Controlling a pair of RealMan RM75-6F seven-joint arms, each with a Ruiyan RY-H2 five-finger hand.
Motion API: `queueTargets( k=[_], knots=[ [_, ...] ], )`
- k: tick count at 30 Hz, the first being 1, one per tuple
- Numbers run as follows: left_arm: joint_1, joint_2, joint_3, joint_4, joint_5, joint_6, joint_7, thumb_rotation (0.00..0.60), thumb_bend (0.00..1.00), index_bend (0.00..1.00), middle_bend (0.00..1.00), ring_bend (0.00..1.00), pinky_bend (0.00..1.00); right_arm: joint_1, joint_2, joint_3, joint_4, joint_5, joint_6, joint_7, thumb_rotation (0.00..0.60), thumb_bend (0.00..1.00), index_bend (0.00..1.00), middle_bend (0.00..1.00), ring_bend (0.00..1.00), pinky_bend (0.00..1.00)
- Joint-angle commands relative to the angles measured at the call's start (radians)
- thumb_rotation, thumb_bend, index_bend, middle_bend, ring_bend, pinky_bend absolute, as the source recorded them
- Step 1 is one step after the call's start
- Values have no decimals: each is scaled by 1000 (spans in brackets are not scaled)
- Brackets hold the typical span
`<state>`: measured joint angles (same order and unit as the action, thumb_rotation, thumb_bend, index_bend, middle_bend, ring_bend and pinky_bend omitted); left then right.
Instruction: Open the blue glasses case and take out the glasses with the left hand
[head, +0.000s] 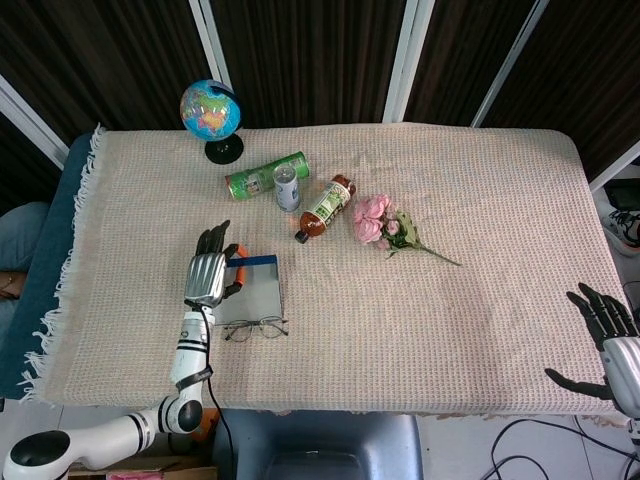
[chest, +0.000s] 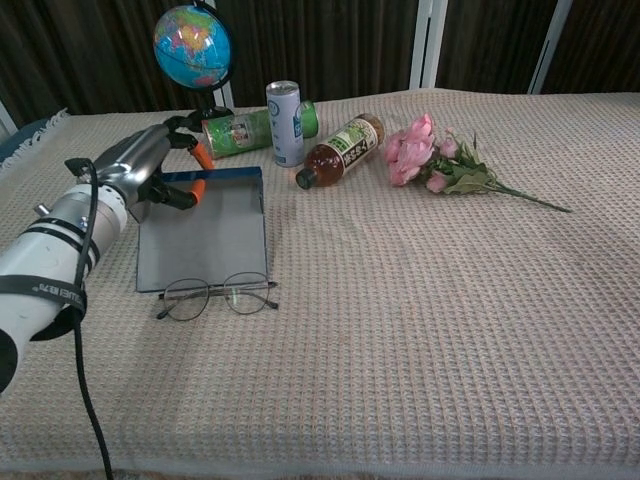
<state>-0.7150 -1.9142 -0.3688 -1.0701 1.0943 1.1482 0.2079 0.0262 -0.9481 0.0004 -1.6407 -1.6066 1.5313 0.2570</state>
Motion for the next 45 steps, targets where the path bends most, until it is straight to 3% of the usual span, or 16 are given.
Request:
queueTargets(
  k=[1, 10, 12, 15, 18, 22, 24, 28, 31, 34, 35, 36, 37, 38, 40, 45],
  knots=[
    [-31, 0, -38, 57, -33, -40, -4, 600, 465, 544, 18, 0, 0, -1, 0, 3, 2, 4, 3, 3, 600, 65, 0, 0, 0, 0],
    [-77, -39, -58, 239, -107, -167, -16, 600, 463, 465, 9, 0, 0, 6, -3, 9, 0, 18, -14, -10, 600, 64, 0, 0, 0, 0],
    [-77, -42, -50, 257, -115, -192, -17, 600, 462, 373, 1, 0, 0, 6, -4, 10, -1, 19, -12, -12, 600, 64, 0, 0, 0, 0],
    [-73, -29, -37, 252, -146, -233, 38, 600, 459, 144, 0, 0, 0, 5, -7, 11, -1, 17, -8, -15, 600, 64, 0, 0, 0, 0],
    [-62, 4, -30, 195, -208, -261, 140, 600, 437, 7, 0, 0, 0, 5, -8, 7, -3, 11, -9, -21, 600, 64, 0, 0, 0, 0],
    [-14, 88, 1, 27, -247, -227, 236, 600, 395, 0, 0, 0, 0, 2, -11, 2, -3, -3, -3, -33, 600, 64, 0, 0, 0, 0],
    [31, 167, 26, -118, -218, -169, 250, 600, 393, 0, 0, 0, 0, 1, -12, -2, -4, -8, -3, -43, 600, 64, 0, 0, 0, 0],
    [176, 362, 110, -471, -54, 18, 191, 600, 411, 0, 0, 0, 0, 4, -20, -2, -10, 0, -16, -78, 600, 64, 0, 0, 0, 0],
    [269, 477, 200, -617, 76, 113, 147, 600, 419, 0, 0, 0, 0, 9, -27, -3, -19, 6, -30, -106, 600, 64, 0, 0, 0, 0],
    [306, 521, 243, -657, 135, 147, 122, 600, 420, 0, 0, 0, 0, 10, -30, -4, -24, 7, -36, -118, 600, 65, 0, 0, 0, 0],
    [354, 573, 302, -689, 197, 188, 102, 600, 420, 0, 0, 0, 0, 11, -32, -6, -26, 5, -40, -129, 600, 65, 0, 0, 0, 0],
    [434, 653, 416, -718, 277, 238, 84, 600, 415, 0, 0, 0, 0, 16, -40, -9, -31, 0, -50, -150, 600, 65, 0, 0, 0, 0],
    [474, 700, 478, -716, 362, 279, 39, 600, 407, 0, 0, 0, 0, 19, -48, -7, -36, 4, -55, -171, 600, 64, 0, 0, 0, 0],
    [492, 714, 505, -698, 405, 299, 15, 600, 399, 0, 0, 0, 0, 21, -52, -6, -40, 6, -59, -184, 600, 64, 0, 0, 0, 0],
    [526, 711, 531, -646, 462, 343, -13, 600, 389, 0, 0, 0, 0, 25, -62, -6, -47, 8, -67, -209, 600, 64, 0, 0, 0, 0],
    [558, 698, 534, -584, 522, 391, -44, 600, 388, 0, 0, 0, 0, 26, -78, -4, -54, 19, -72, -253, 600, 65, 0, 0, 0, 0]
  ],
)
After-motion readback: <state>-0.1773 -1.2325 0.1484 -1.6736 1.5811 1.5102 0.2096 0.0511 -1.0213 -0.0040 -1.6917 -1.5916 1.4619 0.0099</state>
